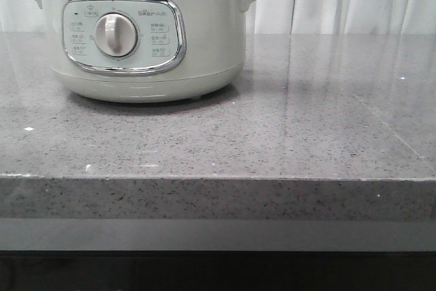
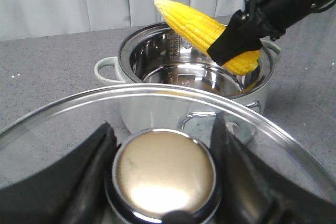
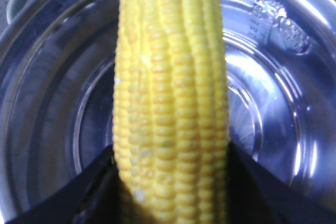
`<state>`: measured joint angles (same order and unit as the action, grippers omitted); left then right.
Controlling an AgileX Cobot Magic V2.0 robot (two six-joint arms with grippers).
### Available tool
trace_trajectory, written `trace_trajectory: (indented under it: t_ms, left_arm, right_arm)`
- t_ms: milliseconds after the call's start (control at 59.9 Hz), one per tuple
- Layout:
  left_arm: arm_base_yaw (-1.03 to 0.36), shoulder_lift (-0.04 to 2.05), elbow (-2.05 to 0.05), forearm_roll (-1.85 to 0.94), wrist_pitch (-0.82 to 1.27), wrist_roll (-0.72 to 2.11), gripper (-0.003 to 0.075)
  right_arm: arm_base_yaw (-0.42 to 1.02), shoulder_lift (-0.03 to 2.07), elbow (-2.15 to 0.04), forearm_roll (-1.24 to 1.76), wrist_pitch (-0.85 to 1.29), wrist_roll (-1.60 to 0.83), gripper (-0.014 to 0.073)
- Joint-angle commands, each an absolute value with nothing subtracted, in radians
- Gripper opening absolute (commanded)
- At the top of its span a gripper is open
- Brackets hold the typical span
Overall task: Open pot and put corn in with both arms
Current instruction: 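Lift the corn with the right gripper and carry it over the pot, then lower the corn into the pot and open the right gripper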
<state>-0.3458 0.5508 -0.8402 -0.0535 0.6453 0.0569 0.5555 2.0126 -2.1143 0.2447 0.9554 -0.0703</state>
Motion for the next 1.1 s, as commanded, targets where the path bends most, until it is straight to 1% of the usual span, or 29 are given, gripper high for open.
trace_trajectory:
  t_ms: [0,84,150,234,317,401,568,802,952,1086]
  left_arm:
    - [-0.343,0.55,-0.878,-0.065,0.502,0.048,0.0221]
    - [-0.343,0.55,-0.878,-0.065,0.502,0.048,0.0221]
    - [-0.343,0.55,-0.878,-0.065,0.502,0.048,0.0221]
    - [-0.343,0.55,-0.878,-0.065,0.502,0.048,0.0221]
    - [-0.343,0.55,-0.878,-0.065,0.502,0.048,0.0221]
    - [-0.343,0.55,-0.878,-0.065,0.502,0.048,0.0221]
    - [-0.343,0.55,-0.878,-0.065,0.502,0.048,0.0221]
    - [-0.343,0.55,-0.878,-0.065,0.502,0.048,0.0221]
    - [-0.343,0.55,-0.878,-0.065,0.502,0.048,0.0221]
    - [-0.343,0.55,-0.878,-0.065,0.502,0.048,0.0221]
  right_arm:
    - [0.555,1.974,-2.147,0.259,0.894,-0.078,0.0345]
    - [0.555,1.991,-2.147,0.259,0.894,-0.078,0.0345]
    - [0.555,1.998,-2.147,0.259,0.894,-0.078,0.0369]
    - [0.555,2.0,-2.147,0.259,0.894,-0.078,0.0449]
    - [0.555,2.0,-2.147,0.259,0.893,-0.078,0.0548]
    - [0.555,2.0,-2.147,0.259,0.892,-0.078,0.0601]
    - [0.555,1.984,-2.147,0.259,0.893,-0.078,0.0602]
    - [0.553,1.872,-2.113,0.247,0.922,-0.078,0.0602]
    - [0.553,1.748,-1.974,0.206,0.837,-0.078,0.0602]
    - [0.553,1.594,-1.774,0.164,0.731,-0.078,0.0602]
